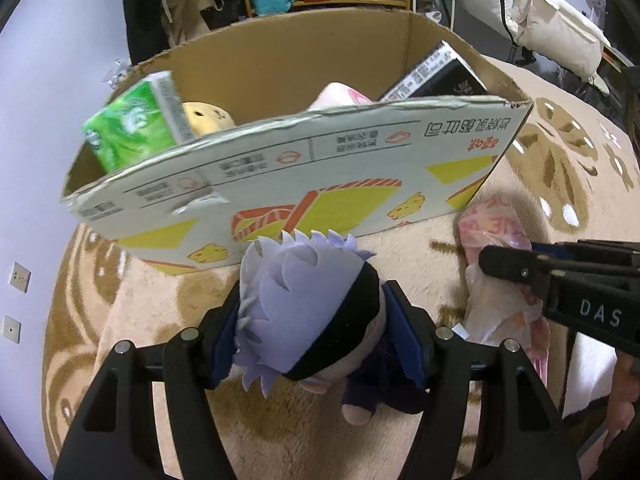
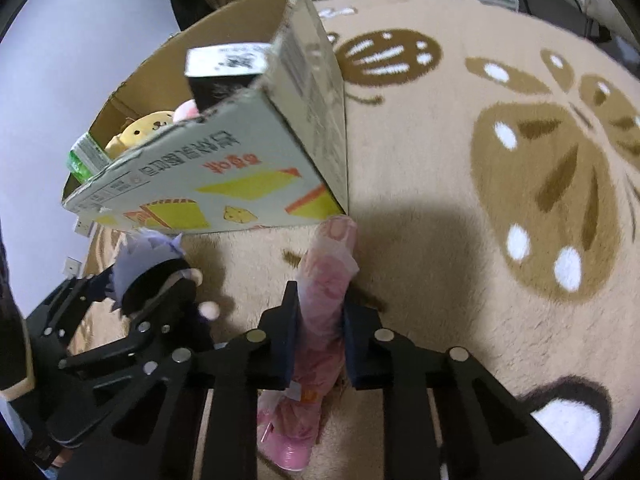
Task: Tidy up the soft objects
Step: 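Lift the white-haired doll with the left tool while the right tool lifts the pink package over the box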
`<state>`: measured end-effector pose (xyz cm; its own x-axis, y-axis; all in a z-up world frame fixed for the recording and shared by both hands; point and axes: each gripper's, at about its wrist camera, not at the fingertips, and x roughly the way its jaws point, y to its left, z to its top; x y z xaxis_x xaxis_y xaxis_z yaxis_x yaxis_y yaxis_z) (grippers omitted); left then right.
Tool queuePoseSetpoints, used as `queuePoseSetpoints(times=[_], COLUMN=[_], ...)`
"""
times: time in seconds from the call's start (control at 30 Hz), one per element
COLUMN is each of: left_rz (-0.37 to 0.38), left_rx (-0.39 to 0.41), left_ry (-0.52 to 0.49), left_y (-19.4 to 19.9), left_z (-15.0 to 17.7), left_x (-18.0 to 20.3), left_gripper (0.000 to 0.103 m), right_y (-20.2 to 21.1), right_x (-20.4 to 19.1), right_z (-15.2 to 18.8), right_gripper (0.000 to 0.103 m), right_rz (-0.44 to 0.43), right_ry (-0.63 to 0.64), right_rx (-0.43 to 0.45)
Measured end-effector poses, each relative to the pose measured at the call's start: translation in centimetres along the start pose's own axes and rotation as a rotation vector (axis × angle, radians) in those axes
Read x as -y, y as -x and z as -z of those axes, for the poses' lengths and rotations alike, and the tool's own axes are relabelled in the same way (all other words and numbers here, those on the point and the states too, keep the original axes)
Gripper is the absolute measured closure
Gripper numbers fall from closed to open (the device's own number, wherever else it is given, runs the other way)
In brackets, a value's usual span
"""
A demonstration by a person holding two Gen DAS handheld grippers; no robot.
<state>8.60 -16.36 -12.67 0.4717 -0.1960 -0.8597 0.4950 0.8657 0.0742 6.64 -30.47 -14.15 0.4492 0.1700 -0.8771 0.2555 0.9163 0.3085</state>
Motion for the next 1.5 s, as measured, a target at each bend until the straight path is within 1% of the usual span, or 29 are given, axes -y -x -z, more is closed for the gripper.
queuePoseSetpoints(times=[0.13, 0.27, 0.33, 0.5, 0.6, 0.8, 0.97, 1.07, 1.23, 1.33, 1.5], left_rz=[-0.024, -0.048, -0.071, -0.090, -0.103, -0.128, -0.169, -0.184, -0.204, -0.208, -0.225], left_rx=[0.021, 0.049, 0.074, 0.128, 0.161, 0.218, 0.284, 0.317, 0.375, 0.401, 0.450], left_ry=[0.017, 0.043, 0.052, 0.080, 0.091, 0.129, 0.144, 0.150, 0.168, 0.174, 0.157], left_y=[1.0, 2.4, 3.5, 5.8, 7.3, 9.5, 11.6, 12.6, 14.2, 14.9, 15.6], left_z=[0.2, 0.8, 1.0, 1.5, 1.9, 2.3, 2.4, 2.3, 1.7, 1.3, 0.2], left_x=[-0.5, -1.3, -1.6, -3.0, -3.9, -5.4, -6.1, -6.5, -7.6, -8.0, -7.9], left_gripper=[0.038, 0.038, 0.038, 0.038, 0.038, 0.038, 0.038, 0.038, 0.038, 0.038, 0.038], right_y=[1.2, 3.0, 3.6, 5.8, 7.4, 10.4, 13.1, 14.1, 15.1, 15.2, 15.2], right_x=[-0.9, -1.3, -1.3, -2.3, -2.7, -4.9, -6.4, -7.1, -7.7, -8.0, -8.5], right_z=[-0.1, -0.1, -0.1, 0.4, 0.6, 0.7, 0.5, 0.4, -0.1, -0.6, -1.4], right_gripper=[0.085, 0.086, 0.086, 0.087, 0.087, 0.087, 0.087, 0.087, 0.087, 0.087, 0.087], right_rz=[0.014, 0.060, 0.070, 0.105, 0.115, 0.147, 0.156, 0.174, 0.174, 0.172, 0.169], right_ry=[0.023, 0.047, 0.053, 0.093, 0.118, 0.179, 0.205, 0.227, 0.241, 0.245, 0.255], right_rx=[0.047, 0.109, 0.129, 0.199, 0.253, 0.379, 0.468, 0.506, 0.545, 0.557, 0.574])
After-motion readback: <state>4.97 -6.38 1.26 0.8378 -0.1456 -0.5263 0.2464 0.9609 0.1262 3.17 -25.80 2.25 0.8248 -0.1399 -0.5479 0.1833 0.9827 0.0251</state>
